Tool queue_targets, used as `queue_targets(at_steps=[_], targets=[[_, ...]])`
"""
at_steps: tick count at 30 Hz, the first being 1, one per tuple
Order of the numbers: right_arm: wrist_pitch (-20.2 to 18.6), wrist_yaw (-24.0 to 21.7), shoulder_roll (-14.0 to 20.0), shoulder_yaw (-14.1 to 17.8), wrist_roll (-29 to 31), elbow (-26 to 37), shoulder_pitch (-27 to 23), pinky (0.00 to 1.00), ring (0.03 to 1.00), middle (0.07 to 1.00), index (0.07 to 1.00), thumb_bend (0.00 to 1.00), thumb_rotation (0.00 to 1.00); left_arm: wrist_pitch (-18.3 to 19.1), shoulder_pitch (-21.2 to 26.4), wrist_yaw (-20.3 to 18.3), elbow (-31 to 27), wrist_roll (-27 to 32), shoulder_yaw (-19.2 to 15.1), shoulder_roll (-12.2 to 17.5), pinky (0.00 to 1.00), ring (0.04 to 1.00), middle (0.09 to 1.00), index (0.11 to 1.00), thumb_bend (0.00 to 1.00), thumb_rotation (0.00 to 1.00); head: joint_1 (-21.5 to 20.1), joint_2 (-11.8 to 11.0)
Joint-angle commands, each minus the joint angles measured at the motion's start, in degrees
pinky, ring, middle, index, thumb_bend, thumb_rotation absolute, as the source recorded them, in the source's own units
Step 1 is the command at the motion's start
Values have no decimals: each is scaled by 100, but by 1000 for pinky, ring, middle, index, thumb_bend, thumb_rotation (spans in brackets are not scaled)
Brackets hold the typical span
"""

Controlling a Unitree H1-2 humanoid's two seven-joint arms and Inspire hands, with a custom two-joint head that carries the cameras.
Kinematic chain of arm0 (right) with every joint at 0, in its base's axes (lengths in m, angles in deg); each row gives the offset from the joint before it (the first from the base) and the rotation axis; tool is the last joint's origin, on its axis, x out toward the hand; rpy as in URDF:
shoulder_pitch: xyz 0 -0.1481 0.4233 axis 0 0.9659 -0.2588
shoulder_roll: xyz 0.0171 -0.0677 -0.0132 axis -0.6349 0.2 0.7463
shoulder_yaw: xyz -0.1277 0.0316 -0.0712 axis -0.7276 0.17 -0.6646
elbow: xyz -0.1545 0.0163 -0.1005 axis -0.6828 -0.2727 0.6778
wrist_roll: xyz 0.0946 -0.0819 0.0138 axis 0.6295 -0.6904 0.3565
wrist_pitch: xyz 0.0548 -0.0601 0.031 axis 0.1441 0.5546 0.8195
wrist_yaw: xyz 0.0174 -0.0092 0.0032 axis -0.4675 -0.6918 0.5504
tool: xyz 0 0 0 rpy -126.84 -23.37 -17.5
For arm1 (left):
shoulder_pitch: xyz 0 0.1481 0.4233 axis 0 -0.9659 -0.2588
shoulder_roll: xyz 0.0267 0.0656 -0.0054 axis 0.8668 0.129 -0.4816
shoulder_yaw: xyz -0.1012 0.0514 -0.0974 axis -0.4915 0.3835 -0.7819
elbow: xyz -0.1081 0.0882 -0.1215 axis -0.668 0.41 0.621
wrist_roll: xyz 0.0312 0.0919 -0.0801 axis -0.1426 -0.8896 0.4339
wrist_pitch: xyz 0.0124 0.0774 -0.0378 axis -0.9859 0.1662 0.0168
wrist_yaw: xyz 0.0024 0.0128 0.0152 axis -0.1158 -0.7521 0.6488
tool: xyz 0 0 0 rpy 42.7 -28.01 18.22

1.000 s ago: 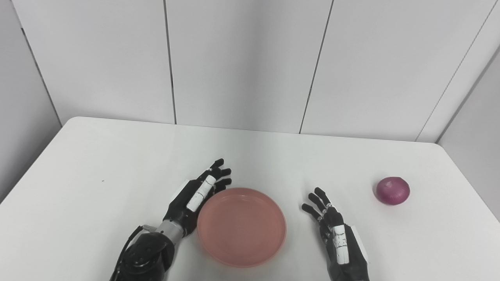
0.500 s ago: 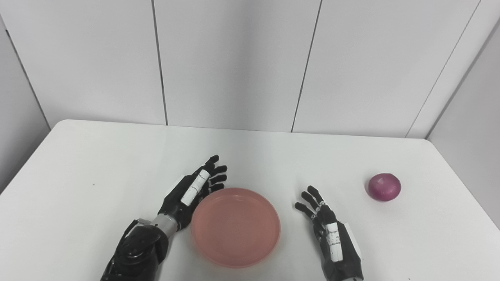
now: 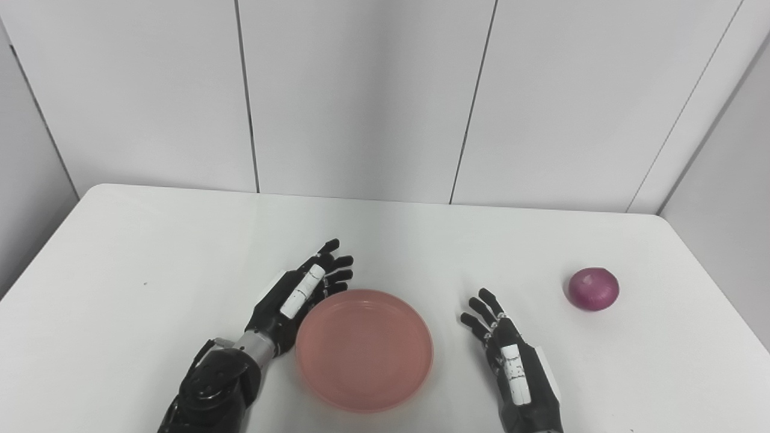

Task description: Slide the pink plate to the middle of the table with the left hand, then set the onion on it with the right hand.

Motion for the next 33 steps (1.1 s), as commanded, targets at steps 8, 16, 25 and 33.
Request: queue_targets(at_steps=[8,16,25,33], targets=[[-846,138,825,483,-669,1081,-692,785,813,876,937,834,803,50,-100,-122,514,-95,158,-103,878,856,861,925,877,798,-95,-55],[-1284,-9,1731,655,-1352,1286,-1234,711,806,853,904,830,658,-57,-48,-124,639,-101,142,-126,881,862,866,924,861,806,-207,-145],[-1095,11,2463,615,-2169,802,-1526,701,782,839,890,945,588,-156,33,-221,816,-32,65,-88,885,869,870,928,856,810,-571,-278],[-1394,-414,3103,-122,-3867,485,-1929,620,765,834,870,971,459,-212,36,-298,865,-23,8,-79,877,865,861,933,879,798,-667,-309]])
